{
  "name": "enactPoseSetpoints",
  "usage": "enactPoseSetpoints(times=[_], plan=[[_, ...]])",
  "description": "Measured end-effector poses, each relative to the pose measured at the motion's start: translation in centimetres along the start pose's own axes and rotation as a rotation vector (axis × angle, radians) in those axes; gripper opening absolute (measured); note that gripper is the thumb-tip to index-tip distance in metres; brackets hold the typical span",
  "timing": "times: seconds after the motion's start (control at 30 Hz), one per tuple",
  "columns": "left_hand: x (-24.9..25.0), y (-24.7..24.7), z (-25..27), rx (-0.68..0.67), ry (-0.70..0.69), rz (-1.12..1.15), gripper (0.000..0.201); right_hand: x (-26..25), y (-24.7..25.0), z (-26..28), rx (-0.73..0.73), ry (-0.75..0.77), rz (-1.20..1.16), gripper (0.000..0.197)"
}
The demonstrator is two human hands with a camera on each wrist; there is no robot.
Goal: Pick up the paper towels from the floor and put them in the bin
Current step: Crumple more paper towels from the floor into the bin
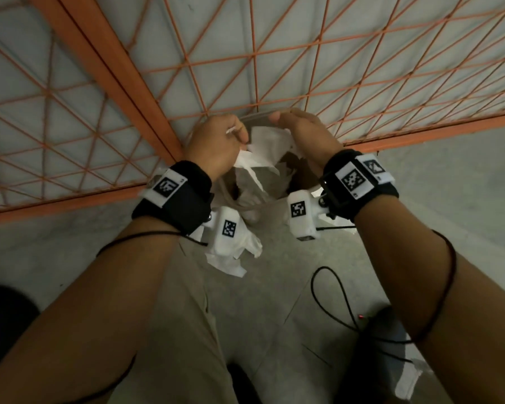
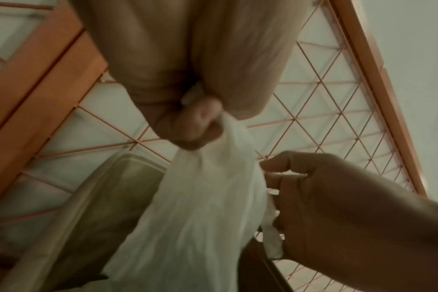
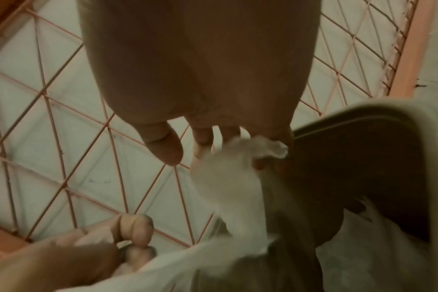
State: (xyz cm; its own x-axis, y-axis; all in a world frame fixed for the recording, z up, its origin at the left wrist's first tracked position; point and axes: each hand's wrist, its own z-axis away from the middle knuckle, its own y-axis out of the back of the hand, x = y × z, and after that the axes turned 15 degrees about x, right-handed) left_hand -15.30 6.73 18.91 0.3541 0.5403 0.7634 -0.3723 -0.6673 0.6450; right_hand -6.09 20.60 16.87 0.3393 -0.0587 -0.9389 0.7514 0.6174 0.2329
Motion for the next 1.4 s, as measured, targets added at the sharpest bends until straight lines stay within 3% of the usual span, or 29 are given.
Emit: enactPoseSetpoints(times=[0.07, 0.13, 0.23, 0.37, 0.47, 0.5, 0.6, 0.63, 0.67, 0.77, 0.87, 0.93, 1.03, 1.17, 1.23, 1.4], plan=[[0.1, -0.2, -0.6, 0.071, -0.016, -0.057, 0.023, -0.3, 0.1, 0.4, -0.064, 0.010, 0.033, 0.031], [0.3, -0.7, -1.1, 0.117, -0.035, -0.083, 0.022, -0.5, 1.2, 0.9, -0.054, 0.019, -0.057, 0.031], [0.3, -2.1, -1.5, 0.134, -0.113, -0.175, 0.020, 0.1, 4.3, 0.8, 0.132, 0.063, -0.167, 0.023], [-0.1, -4.1, -1.2, -0.085, -0.184, -0.335, 0.025, 4.0, 9.0, 0.6, 0.358, -0.065, -0.253, 0.014], [-0.5, -5.3, -0.7, -0.180, -0.228, -0.393, 0.036, 9.1, 10.9, 0.0, 0.424, -0.187, -0.071, 0.019], [-0.4, -5.5, -0.5, -0.129, -0.290, -0.358, 0.035, 11.1, 11.1, -0.4, 0.430, -0.228, 0.003, 0.020], [1.1, -6.2, 2.5, 0.217, -0.593, -0.096, 0.022, 17.1, 11.3, -1.6, 0.395, -0.294, 0.292, 0.021], [1.9, -6.8, 4.5, 0.248, -0.664, -0.004, 0.019, 19.1, 11.2, -2.0, 0.372, -0.296, 0.395, 0.025], [2.5, -7.8, 6.6, 0.192, -0.702, 0.055, 0.017, 20.9, 11.0, -2.2, 0.348, -0.297, 0.497, 0.030], [1.5, -13.2, 11.0, -0.182, -0.583, -0.019, 0.022, 25.3, 9.9, -2.7, 0.220, -0.248, 0.775, 0.043], [-3.0, -19.4, 11.3, -0.510, -0.365, -0.422, 0.038, 28.3, 9.3, -2.2, 0.126, -0.198, 0.883, 0.056], [-5.8, -22.3, 10.7, -0.617, -0.355, -0.629, 0.045, 29.7, 9.3, -1.6, 0.122, -0.113, 0.979, 0.055], [-8.3, -24.9, 9.8, -0.603, -0.436, -0.785, 0.040, 31.0, 10.1, -1.2, 0.161, 0.056, 1.067, 0.043], [-9.5, -25.6, 8.8, -0.598, -0.555, -0.835, 0.028, 31.4, 11.0, -1.5, 0.170, 0.120, 1.017, 0.029], [-10.2, -25.4, 8.9, -0.598, -0.501, -0.747, 0.023, 31.3, 10.9, -1.6, 0.175, 0.141, 1.002, 0.024], [-9.9, -23.7, 11.8, -0.434, -0.137, -0.476, 0.016, 31.0, 10.4, -1.1, 0.187, 0.163, 0.969, 0.022]])
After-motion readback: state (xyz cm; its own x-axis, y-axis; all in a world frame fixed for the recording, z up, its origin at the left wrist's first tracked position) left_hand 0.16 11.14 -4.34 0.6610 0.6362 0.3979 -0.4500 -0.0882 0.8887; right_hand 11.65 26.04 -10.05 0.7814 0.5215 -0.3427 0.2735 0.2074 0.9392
